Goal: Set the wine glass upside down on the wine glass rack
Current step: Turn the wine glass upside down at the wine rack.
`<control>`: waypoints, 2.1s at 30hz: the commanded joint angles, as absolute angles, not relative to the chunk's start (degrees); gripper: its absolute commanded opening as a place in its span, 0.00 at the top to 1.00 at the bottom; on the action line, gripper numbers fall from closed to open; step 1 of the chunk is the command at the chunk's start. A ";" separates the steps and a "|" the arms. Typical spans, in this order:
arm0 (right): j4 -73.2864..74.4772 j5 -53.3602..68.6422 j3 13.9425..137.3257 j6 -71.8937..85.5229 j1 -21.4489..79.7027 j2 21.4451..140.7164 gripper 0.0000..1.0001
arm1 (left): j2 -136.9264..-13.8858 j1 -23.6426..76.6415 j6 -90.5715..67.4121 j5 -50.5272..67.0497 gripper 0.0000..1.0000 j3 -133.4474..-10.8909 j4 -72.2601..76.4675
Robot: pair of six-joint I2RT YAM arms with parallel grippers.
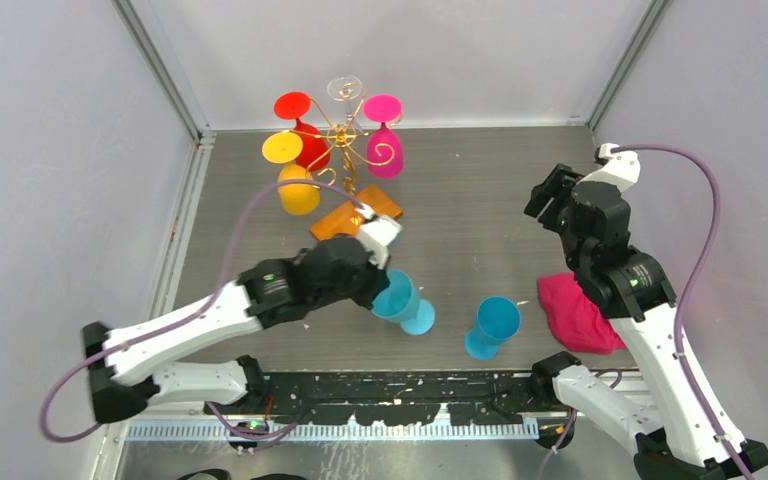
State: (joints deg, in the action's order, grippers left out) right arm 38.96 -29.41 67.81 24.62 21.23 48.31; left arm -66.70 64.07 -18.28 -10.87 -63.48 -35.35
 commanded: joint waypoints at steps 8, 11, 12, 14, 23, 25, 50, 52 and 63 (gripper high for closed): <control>25.70 -15.24 65.84 32.91 20.96 46.55 0.34 | -40.35 64.49 -29.21 -23.78 0.99 -54.65 -5.29; 21.79 -9.96 64.98 35.23 20.96 47.08 0.34 | -37.29 64.44 -31.55 -27.24 0.99 -51.28 2.50; 20.72 -8.19 64.89 36.14 20.99 47.46 0.34 | -36.35 64.47 -32.35 -28.05 0.99 -49.70 5.54; 18.45 -4.83 64.59 38.00 20.92 48.23 0.34 | -34.83 64.43 -34.60 -30.25 0.99 -46.77 10.65; 4.73 11.19 60.56 51.34 20.93 51.00 0.34 | -30.03 64.51 -42.21 -39.98 0.99 -32.80 30.20; 0.86 13.68 59.18 55.02 20.95 51.91 0.34 | -29.21 64.50 -42.79 -41.56 0.99 -30.19 34.94; -62.72 28.24 43.39 108.74 26.77 72.09 0.38 | -38.09 64.44 -49.48 -48.43 0.99 -16.41 64.27; -63.67 27.92 43.61 109.34 28.68 72.86 0.38 | -38.32 64.43 -49.40 -48.42 0.99 -16.43 64.44; -59.92 26.00 41.22 106.40 32.87 70.08 0.39 | -37.87 64.37 -48.53 -48.00 0.99 -15.97 66.58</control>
